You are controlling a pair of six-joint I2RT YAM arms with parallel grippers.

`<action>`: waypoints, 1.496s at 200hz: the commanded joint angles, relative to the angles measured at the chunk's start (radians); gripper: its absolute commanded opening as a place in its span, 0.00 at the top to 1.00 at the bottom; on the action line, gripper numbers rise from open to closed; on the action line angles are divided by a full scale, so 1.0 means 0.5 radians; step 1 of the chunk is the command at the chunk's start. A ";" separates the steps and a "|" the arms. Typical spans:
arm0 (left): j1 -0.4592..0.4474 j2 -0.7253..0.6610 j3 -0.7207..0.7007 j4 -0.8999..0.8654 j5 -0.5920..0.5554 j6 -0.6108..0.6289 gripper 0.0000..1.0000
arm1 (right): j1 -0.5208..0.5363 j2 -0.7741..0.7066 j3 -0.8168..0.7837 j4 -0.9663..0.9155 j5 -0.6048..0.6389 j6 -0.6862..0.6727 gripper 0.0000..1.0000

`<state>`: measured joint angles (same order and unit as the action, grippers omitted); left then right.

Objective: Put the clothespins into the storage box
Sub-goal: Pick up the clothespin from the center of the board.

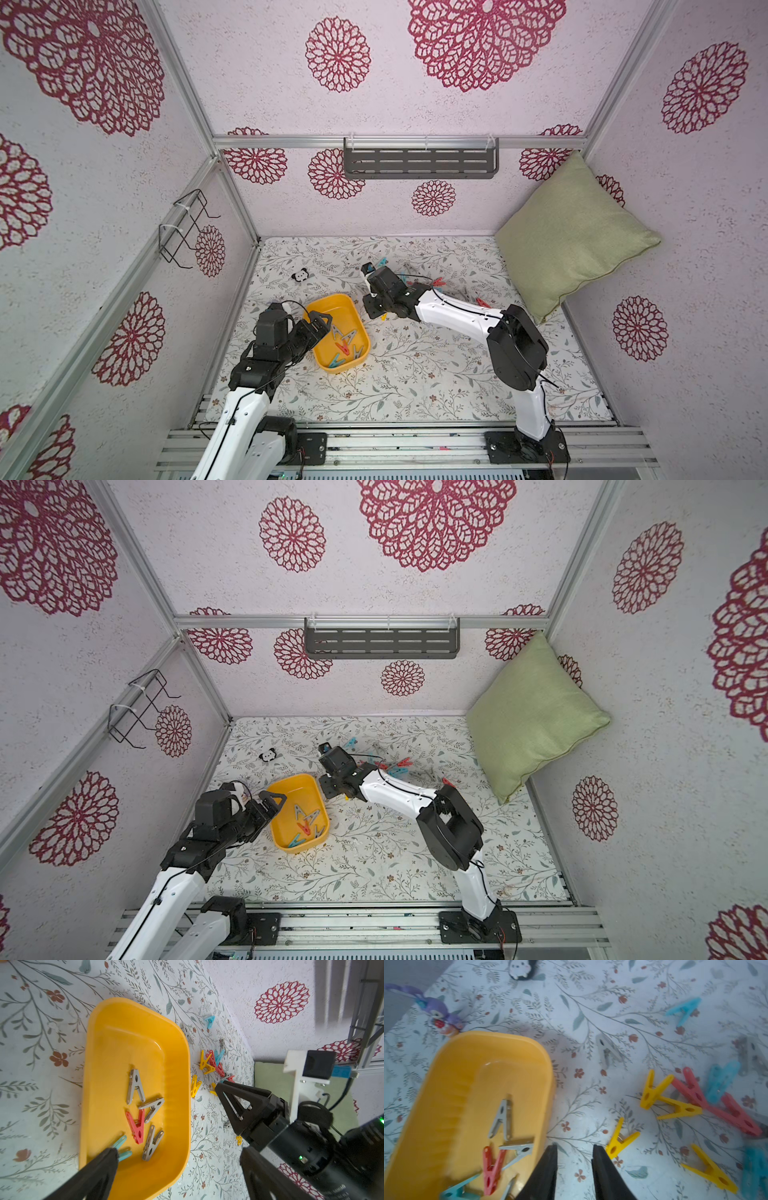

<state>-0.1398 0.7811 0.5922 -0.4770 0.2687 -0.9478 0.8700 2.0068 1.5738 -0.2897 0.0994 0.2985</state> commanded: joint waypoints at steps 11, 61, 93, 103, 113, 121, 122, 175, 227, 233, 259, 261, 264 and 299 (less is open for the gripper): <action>-0.158 0.131 0.049 0.190 -0.131 -0.033 0.01 | -0.116 -0.099 -0.145 0.114 0.036 0.104 0.66; -0.313 0.273 0.052 0.293 -0.221 -0.062 0.01 | -0.224 -0.020 -0.255 0.235 -0.023 0.168 0.68; -0.353 0.318 0.052 0.309 -0.242 -0.062 0.01 | -0.230 0.064 -0.198 0.237 -0.045 0.180 0.68; -0.358 0.322 0.052 0.312 -0.246 -0.062 0.01 | -0.230 0.088 -0.177 0.239 -0.054 0.182 0.68; -0.358 0.323 0.049 0.313 -0.247 -0.062 0.01 | -0.230 0.115 -0.158 0.236 -0.063 0.185 0.68; -0.359 0.322 0.047 0.313 -0.251 -0.062 0.01 | -0.230 0.135 -0.139 0.234 -0.070 0.191 0.68; -0.359 0.322 0.045 0.313 -0.250 -0.060 0.01 | -0.230 0.138 -0.137 0.234 -0.071 0.189 0.68; -0.359 0.319 0.026 0.314 -0.255 -0.050 0.00 | -0.234 0.224 -0.092 0.224 -0.058 0.201 0.68; -0.359 0.312 0.015 0.311 -0.253 -0.053 0.00 | -0.234 0.295 -0.065 0.216 -0.070 0.201 0.68; -0.359 0.308 0.012 0.310 -0.255 -0.053 0.00 | -0.235 0.301 -0.064 0.216 -0.070 0.201 0.68; -0.361 0.294 0.001 0.308 -0.258 -0.056 0.00 | -0.237 0.321 -0.068 0.217 -0.079 0.199 0.71; -0.360 0.294 0.000 0.309 -0.257 -0.056 0.00 | -0.237 0.322 -0.068 0.217 -0.079 0.200 0.71; -0.359 0.291 0.000 0.306 -0.259 -0.058 0.00 | -0.237 0.322 -0.070 0.217 -0.079 0.201 0.72; -0.359 0.276 0.000 0.298 -0.267 -0.059 0.00 | -0.237 0.296 -0.099 0.235 -0.088 0.204 0.81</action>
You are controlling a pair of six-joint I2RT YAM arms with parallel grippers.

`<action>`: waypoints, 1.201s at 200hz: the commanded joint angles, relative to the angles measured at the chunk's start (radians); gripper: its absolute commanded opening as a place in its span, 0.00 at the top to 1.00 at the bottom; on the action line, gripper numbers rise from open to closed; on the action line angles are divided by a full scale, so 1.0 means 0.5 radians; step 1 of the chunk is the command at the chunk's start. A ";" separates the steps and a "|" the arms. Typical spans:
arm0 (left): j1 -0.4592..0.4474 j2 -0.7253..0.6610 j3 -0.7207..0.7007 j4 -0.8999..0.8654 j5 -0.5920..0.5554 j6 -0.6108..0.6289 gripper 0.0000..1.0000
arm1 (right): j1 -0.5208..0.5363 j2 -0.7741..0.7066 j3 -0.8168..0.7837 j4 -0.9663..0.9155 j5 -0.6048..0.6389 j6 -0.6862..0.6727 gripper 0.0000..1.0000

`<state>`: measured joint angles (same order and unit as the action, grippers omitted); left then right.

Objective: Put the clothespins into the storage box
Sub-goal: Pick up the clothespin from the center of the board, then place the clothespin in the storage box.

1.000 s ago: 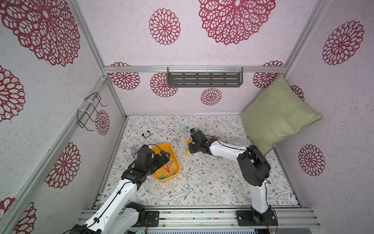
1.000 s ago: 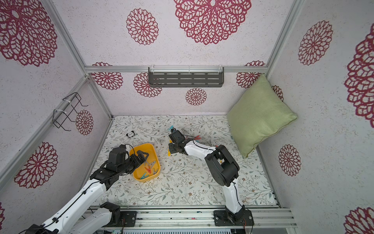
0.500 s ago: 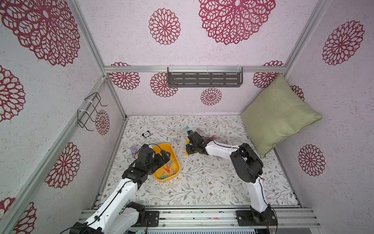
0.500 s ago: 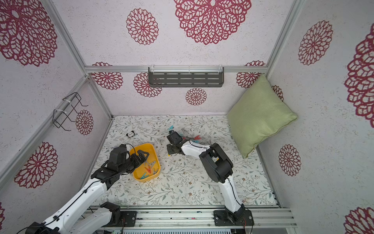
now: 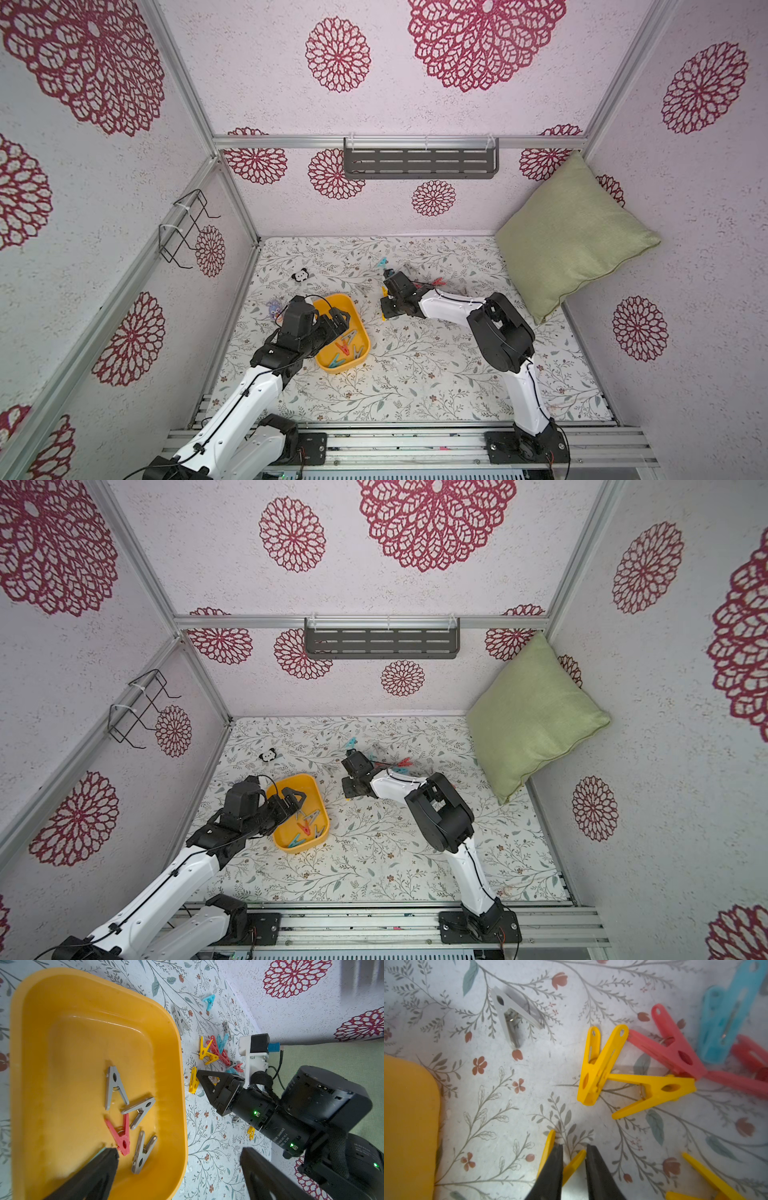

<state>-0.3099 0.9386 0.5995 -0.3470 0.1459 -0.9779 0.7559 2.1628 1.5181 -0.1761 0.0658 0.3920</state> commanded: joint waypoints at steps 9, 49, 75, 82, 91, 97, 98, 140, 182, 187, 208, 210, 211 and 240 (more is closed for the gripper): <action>-0.021 -0.043 -0.015 0.034 -0.025 0.002 0.00 | -0.008 -0.034 -0.001 0.015 -0.024 0.020 0.84; -0.019 -0.068 -0.029 0.021 -0.051 0.014 0.00 | -0.005 -0.125 -0.040 0.033 -0.039 0.017 0.90; -0.018 -0.108 -0.030 -0.020 -0.089 0.036 0.00 | 0.010 -0.178 -0.030 0.019 -0.061 0.008 0.93; -0.014 -0.126 -0.030 -0.041 -0.101 0.041 0.00 | 0.017 -0.191 -0.019 0.007 -0.060 0.002 0.94; -0.012 -0.150 -0.029 -0.069 -0.114 0.049 0.01 | 0.030 -0.202 0.002 -0.009 -0.067 -0.003 0.94; -0.006 -0.168 -0.028 -0.087 -0.124 0.054 0.01 | 0.041 -0.207 0.022 -0.023 -0.072 -0.008 0.94; -0.006 -0.171 -0.028 -0.088 -0.125 0.054 0.01 | 0.044 -0.208 0.025 -0.025 -0.073 -0.008 0.95; 0.117 -0.355 -0.041 -0.241 -0.109 0.089 0.02 | 0.184 -0.187 0.257 -0.154 -0.091 -0.074 0.96; 0.343 -0.568 -0.061 -0.409 -0.010 0.131 0.03 | 0.371 -0.063 0.589 -0.308 -0.102 -0.133 0.97; 0.365 -0.590 -0.063 -0.428 -0.001 0.136 0.03 | 0.389 -0.043 0.623 -0.318 -0.111 -0.136 0.97; 0.447 -0.661 -0.074 -0.511 0.024 0.152 0.03 | 0.456 0.062 0.760 -0.358 -0.143 -0.137 0.96; 0.455 -0.667 -0.076 -0.519 0.026 0.152 0.03 | 0.463 0.074 0.776 -0.362 -0.145 -0.139 0.96; 0.458 -0.669 -0.076 -0.523 0.028 0.152 0.03 | 0.465 0.082 0.783 -0.365 -0.146 -0.141 0.96; 0.520 -0.783 -0.115 -0.611 0.038 0.136 0.03 | 0.532 0.275 0.974 -0.423 -0.191 -0.140 0.97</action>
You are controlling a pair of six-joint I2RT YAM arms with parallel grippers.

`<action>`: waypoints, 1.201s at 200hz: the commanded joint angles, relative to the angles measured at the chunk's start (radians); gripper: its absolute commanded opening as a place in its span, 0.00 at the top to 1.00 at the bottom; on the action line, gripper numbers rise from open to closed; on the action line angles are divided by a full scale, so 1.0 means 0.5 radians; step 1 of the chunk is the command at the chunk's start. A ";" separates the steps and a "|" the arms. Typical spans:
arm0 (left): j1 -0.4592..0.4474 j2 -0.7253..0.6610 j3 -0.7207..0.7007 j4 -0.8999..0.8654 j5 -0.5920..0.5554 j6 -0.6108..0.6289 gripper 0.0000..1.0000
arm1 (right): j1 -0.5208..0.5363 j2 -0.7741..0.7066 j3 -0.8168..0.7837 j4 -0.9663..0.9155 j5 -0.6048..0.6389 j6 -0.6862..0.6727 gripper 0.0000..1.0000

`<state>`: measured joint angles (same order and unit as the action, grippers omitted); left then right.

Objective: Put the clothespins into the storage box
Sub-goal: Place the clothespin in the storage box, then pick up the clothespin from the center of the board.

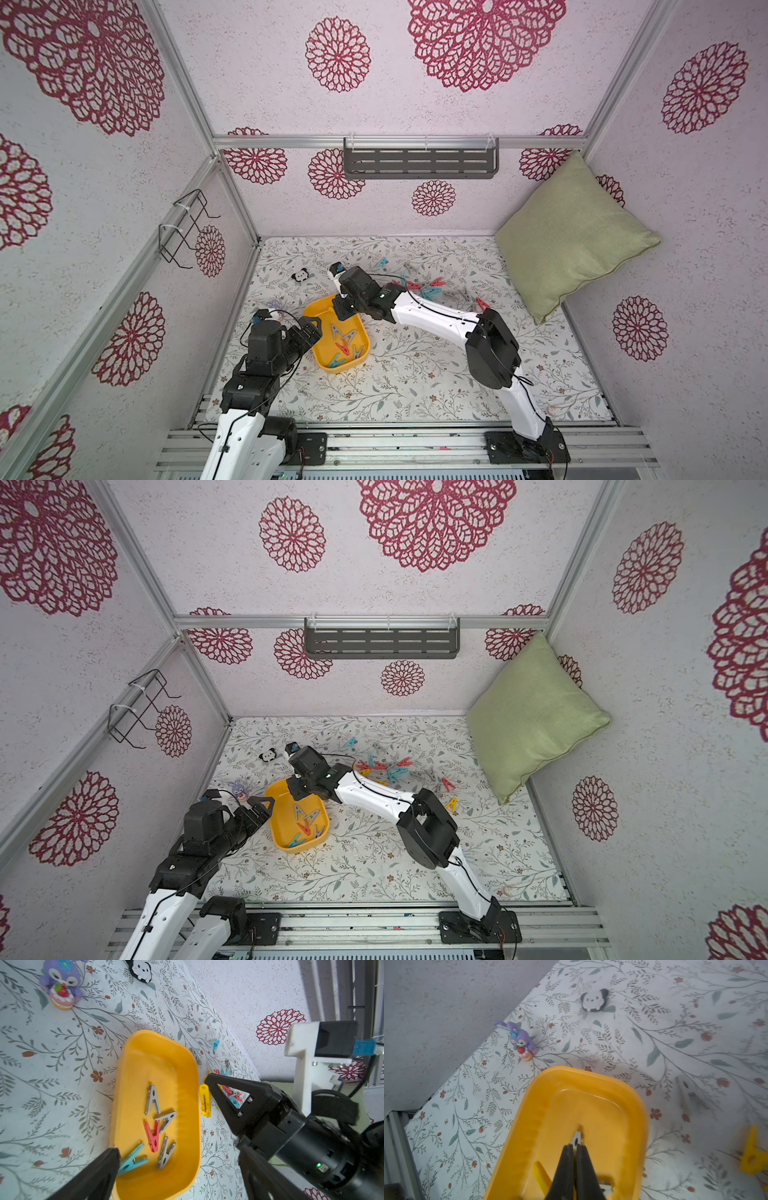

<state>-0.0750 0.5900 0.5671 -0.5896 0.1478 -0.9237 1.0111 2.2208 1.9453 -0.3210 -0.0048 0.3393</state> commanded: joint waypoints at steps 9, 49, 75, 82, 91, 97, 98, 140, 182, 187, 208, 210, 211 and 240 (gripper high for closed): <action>0.050 -0.134 -0.070 -0.140 0.030 0.008 0.03 | 0.034 0.216 0.167 -0.140 -0.067 -0.032 0.96; 0.051 -0.264 -0.124 -0.163 0.033 -0.060 0.03 | 0.055 0.404 0.319 -0.180 -0.119 -0.021 0.95; 0.050 -0.232 -0.118 -0.162 0.033 -0.052 0.03 | 0.055 0.403 0.319 -0.168 -0.118 -0.031 0.86; 0.050 -0.222 -0.118 -0.155 0.033 -0.049 0.03 | 0.055 0.395 0.318 -0.168 -0.116 -0.033 0.83; 0.049 -0.208 -0.119 -0.144 0.036 -0.049 0.03 | 0.055 0.380 0.313 -0.166 -0.109 -0.041 0.80; 0.049 -0.202 -0.119 -0.137 0.041 -0.051 0.03 | 0.055 0.369 0.308 -0.162 -0.105 -0.048 0.78; 0.050 -0.200 -0.120 -0.137 0.040 -0.050 0.03 | 0.055 0.367 0.307 -0.162 -0.104 -0.049 0.78; 0.050 -0.161 -0.087 -0.112 0.042 -0.045 0.03 | 0.043 0.244 0.234 -0.150 -0.020 -0.083 0.71; 0.049 -0.105 -0.046 -0.072 0.064 -0.042 0.03 | -0.011 -0.007 -0.022 -0.040 0.051 -0.099 0.68; 0.049 -0.093 -0.045 -0.060 0.075 -0.043 0.03 | -0.020 -0.044 -0.066 -0.021 0.057 -0.097 0.68; 0.049 -0.022 -0.039 0.009 0.142 -0.059 0.02 | -0.063 -0.192 -0.227 0.056 0.087 -0.096 0.66; 0.047 -0.014 -0.039 0.018 0.151 -0.060 0.02 | -0.068 -0.208 -0.242 0.064 0.089 -0.095 0.66; 0.048 -0.008 -0.039 0.022 0.155 -0.059 0.02 | -0.073 -0.214 -0.249 0.064 0.091 -0.095 0.66; -0.001 0.105 -0.034 0.134 0.198 -0.078 0.00 | -0.175 -0.383 -0.468 0.132 0.129 -0.079 0.63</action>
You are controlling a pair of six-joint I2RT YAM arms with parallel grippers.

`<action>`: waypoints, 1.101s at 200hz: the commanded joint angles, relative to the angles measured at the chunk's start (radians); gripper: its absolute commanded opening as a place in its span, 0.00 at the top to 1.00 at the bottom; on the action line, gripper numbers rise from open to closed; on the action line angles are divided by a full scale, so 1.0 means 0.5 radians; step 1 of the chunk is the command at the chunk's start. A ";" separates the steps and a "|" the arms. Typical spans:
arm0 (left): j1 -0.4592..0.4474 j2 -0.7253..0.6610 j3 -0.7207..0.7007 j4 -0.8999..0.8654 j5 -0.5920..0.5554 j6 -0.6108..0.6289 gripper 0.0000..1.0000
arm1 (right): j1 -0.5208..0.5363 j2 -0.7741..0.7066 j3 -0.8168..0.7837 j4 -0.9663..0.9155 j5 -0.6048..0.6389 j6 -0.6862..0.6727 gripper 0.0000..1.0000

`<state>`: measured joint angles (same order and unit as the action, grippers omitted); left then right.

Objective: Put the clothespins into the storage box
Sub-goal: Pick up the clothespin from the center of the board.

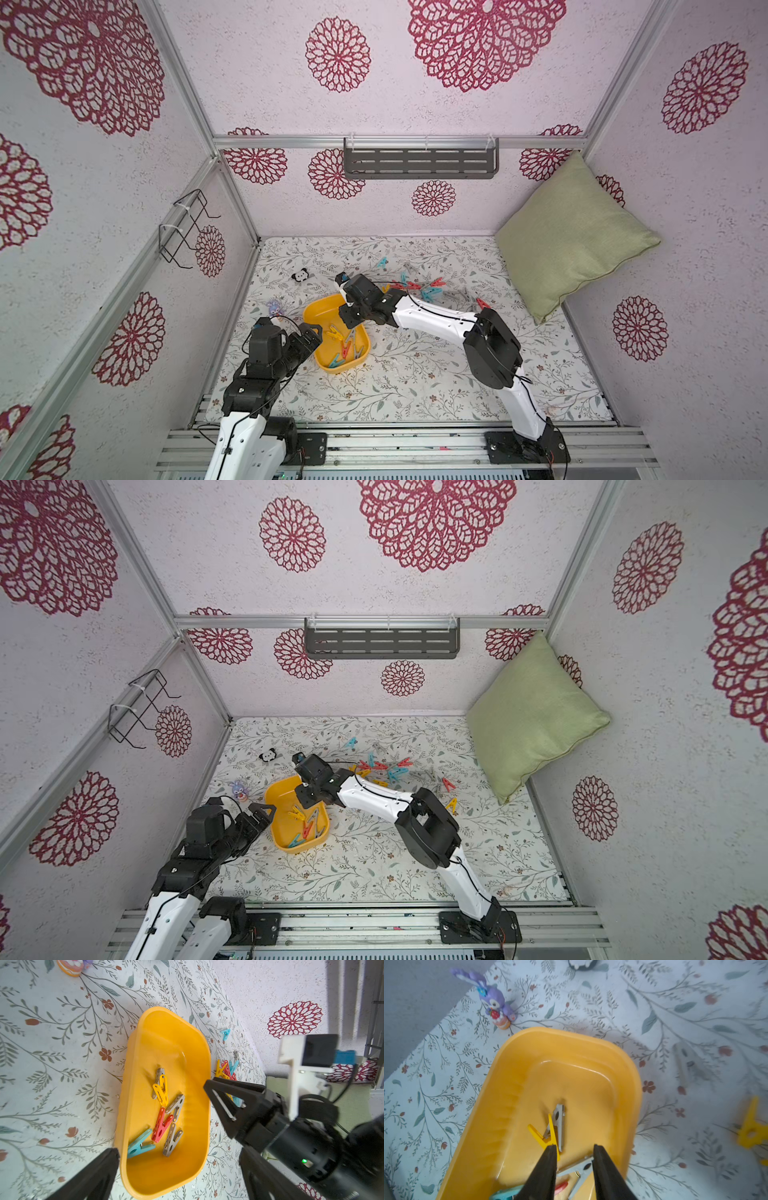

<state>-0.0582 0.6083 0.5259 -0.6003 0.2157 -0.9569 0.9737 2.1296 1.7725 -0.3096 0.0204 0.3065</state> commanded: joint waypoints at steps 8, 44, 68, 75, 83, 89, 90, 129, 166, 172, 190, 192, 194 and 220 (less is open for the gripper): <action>-0.066 0.101 0.053 0.183 0.047 -0.019 0.00 | -0.139 -0.243 -0.193 0.131 0.082 -0.001 0.62; -0.267 0.275 0.085 0.320 -0.045 -0.050 0.00 | -0.325 -0.370 -0.459 0.214 0.058 0.020 0.60; -0.381 0.401 0.103 0.409 -0.090 -0.071 0.00 | -0.435 -0.356 -0.534 0.206 0.066 -0.047 0.56; -0.408 0.430 0.108 0.432 -0.105 -0.074 0.00 | -0.469 -0.341 -0.541 0.191 0.068 -0.070 0.56; -0.438 0.459 0.114 0.455 -0.122 -0.079 0.00 | -0.502 -0.321 -0.545 0.178 0.070 -0.102 0.55; -0.460 0.479 0.119 0.467 -0.130 -0.083 0.00 | -0.527 -0.307 -0.542 0.170 0.074 -0.130 0.54; -0.463 0.482 0.119 0.469 -0.130 -0.083 0.00 | -0.530 -0.303 -0.542 0.168 0.075 -0.134 0.54; -0.525 0.576 0.132 0.537 -0.152 -0.096 0.00 | -0.630 -0.142 -0.443 0.079 0.132 -0.288 0.50; -0.546 0.612 0.139 0.549 -0.164 -0.092 0.00 | -0.665 -0.007 -0.359 0.018 0.154 -0.343 0.47; -0.546 0.615 0.136 0.549 -0.164 -0.091 0.00 | -0.671 0.011 -0.350 0.013 0.160 -0.344 0.47; -0.549 0.618 0.136 0.549 -0.163 -0.090 0.00 | -0.685 0.046 -0.334 0.006 0.172 -0.348 0.47; -0.549 0.618 0.134 0.548 -0.163 -0.090 0.00 | -0.686 0.049 -0.335 0.006 0.173 -0.349 0.47; -0.547 0.618 0.134 0.547 -0.163 -0.089 0.00 | -0.686 0.052 -0.333 0.006 0.172 -0.349 0.47; -0.546 0.618 0.129 0.548 -0.167 -0.086 0.00 | -0.704 0.082 -0.330 -0.003 0.158 -0.349 0.47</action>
<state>-0.3210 0.9146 0.5682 -0.3515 0.1436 -1.0031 0.6376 2.1693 1.5749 -0.2939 0.0830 0.1497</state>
